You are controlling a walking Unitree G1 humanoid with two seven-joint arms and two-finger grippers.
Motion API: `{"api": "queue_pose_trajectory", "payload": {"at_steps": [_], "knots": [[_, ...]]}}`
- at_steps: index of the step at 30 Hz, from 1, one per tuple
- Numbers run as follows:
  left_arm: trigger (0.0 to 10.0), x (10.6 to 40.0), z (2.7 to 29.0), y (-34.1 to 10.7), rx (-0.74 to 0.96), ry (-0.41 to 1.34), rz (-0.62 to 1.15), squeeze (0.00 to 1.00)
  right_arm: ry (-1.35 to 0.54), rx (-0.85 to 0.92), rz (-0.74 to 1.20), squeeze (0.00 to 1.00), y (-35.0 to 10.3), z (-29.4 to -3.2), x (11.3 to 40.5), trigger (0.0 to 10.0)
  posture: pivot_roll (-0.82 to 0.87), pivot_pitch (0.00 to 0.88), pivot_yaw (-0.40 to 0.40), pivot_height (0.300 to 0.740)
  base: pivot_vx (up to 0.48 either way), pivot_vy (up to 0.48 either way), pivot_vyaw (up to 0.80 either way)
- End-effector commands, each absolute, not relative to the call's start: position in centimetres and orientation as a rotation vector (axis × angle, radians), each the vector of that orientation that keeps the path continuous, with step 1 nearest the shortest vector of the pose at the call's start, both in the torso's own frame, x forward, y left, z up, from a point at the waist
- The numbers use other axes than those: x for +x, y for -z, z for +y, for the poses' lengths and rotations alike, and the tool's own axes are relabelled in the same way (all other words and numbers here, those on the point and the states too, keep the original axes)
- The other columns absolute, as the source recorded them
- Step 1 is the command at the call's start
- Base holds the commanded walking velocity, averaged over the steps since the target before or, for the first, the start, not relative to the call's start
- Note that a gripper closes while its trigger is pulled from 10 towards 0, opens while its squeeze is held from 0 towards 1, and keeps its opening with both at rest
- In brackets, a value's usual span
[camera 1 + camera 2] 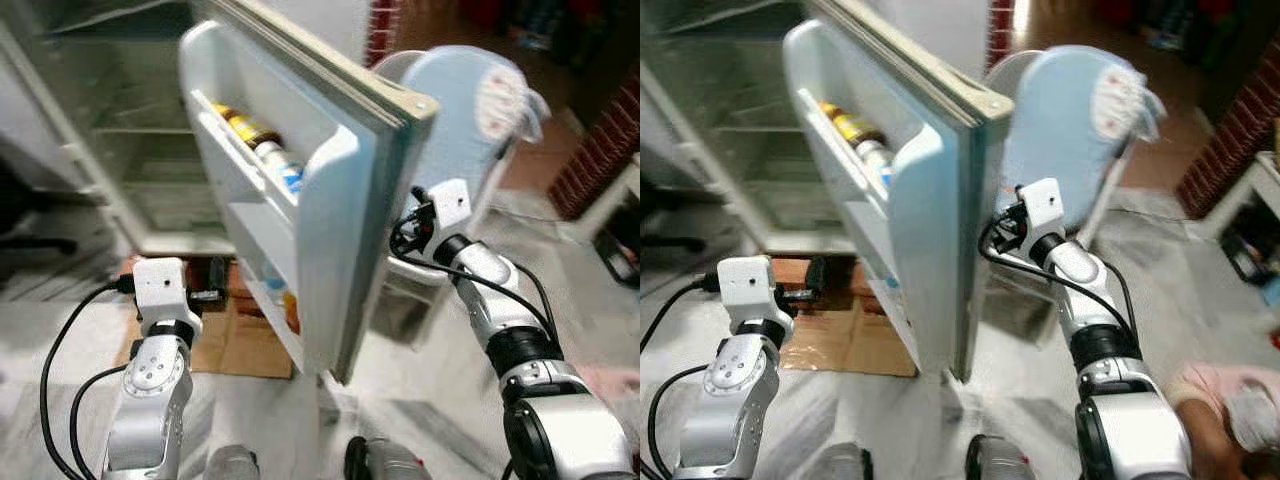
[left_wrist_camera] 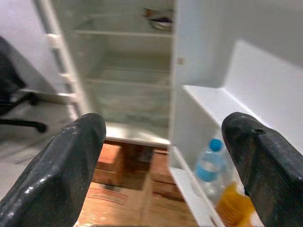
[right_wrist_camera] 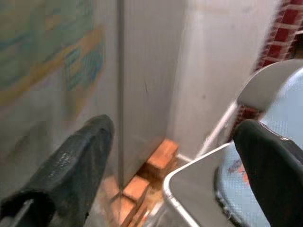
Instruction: Restocking fridge
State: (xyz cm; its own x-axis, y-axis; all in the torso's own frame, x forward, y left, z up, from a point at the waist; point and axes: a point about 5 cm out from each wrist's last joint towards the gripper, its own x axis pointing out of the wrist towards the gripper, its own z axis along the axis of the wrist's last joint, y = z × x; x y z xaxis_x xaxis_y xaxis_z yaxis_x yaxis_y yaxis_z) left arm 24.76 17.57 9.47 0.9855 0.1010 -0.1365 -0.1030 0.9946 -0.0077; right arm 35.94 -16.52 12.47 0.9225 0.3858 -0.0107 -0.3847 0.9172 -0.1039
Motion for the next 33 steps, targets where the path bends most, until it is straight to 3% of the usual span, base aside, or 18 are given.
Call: {"api": "queue_pose_trajectory", "payload": {"at_steps": [1,15,20,23,33], "knots": [[10.0,24.7,17.9,-9.4,-0.011,-0.11,0.146,0.0,-0.359,-0.105,-0.047,0.0,-13.5,-15.3,36.4,10.0,0.12,0.095,0.012,0.74,0.0,0.465,0.0],[10.0,24.8,17.8,-9.4,-0.01,-0.122,0.145,0.0,-0.205,-0.036,0.044,0.0,-13.0,-11.9,35.5,10.0,0.11,0.091,0.007,0.74,0.0,0.46,0.0],[10.0,24.9,17.9,-9.6,-0.005,-0.138,0.13,0.0,-0.409,0.046,0.062,0.0,-12.9,-9.2,34.0,10.0,0.11,0.089,0.004,0.74,0.0,0.0,0.0],[10.0,24.9,17.9,-9.7,-0.004,-0.148,0.122,0.0,-0.383,-0.038,0.056,0.0,-12.8,-9.5,34.0,10.0,0.11,0.087,0.0,0.74,0.0,0.0,0.0],[10.0,24.3,19.3,-10.5,0.046,-0.305,0.063,0.0,-0.094,-0.159,0.113,0.0,-11.6,-14.9,34.4,10.0,0.1,0.085,-0.008,0.74,0.0,0.0,0.0]]}}
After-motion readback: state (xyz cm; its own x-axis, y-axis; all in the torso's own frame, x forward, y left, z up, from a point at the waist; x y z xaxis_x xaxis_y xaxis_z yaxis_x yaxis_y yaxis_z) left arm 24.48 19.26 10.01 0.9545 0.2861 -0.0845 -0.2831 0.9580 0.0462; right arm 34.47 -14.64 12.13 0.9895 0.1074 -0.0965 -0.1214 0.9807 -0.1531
